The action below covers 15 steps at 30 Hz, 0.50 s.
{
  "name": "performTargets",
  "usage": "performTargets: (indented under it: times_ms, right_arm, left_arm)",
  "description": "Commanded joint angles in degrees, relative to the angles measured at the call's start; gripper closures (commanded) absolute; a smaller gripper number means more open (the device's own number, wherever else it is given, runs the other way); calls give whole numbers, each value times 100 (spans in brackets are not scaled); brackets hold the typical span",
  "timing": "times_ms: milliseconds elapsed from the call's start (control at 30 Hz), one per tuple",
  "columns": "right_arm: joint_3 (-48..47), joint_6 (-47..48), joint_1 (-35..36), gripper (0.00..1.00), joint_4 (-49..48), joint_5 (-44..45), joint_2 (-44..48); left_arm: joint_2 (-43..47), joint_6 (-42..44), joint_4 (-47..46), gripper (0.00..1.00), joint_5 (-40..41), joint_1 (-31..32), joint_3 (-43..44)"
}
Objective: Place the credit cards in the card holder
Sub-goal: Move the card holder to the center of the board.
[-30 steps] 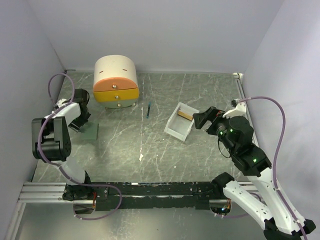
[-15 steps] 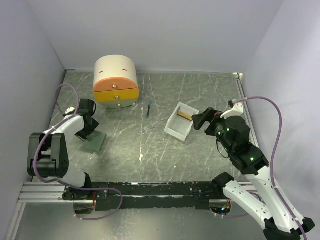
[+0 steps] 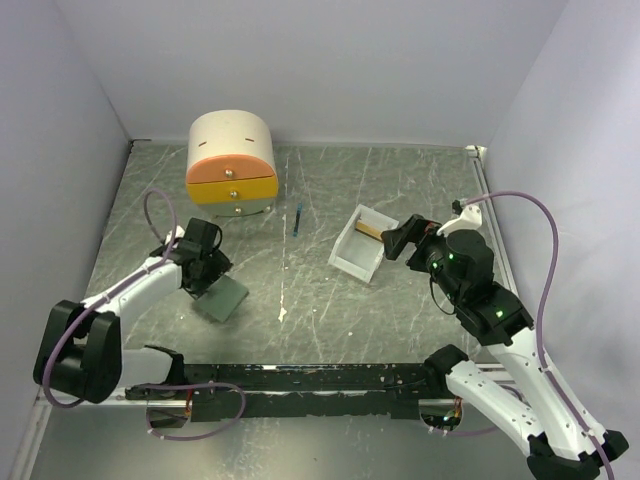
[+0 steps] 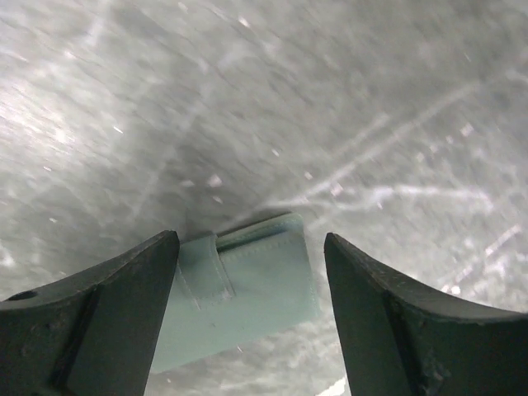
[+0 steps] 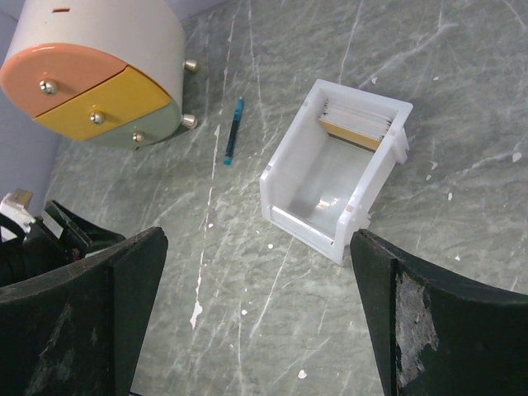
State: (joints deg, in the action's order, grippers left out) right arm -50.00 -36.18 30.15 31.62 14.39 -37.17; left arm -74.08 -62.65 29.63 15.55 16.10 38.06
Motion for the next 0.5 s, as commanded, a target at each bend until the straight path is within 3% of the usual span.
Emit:
performTargets:
  times_ms: [0, 267, 467]
  right_arm:
    - [91, -39, -27, 5, -43, -2, -33]
    - [174, -97, -27, 5, -169, 12, -136]
    - [174, -3, -27, 5, -334, -16, -362]
  left_arm:
    - [389, -45, -45, 15, -390, 530, -49]
    - [949, -56, 441, 14, -445, 1173, -396]
    - [1716, 89, 728, 11, 518, 1410, -278]
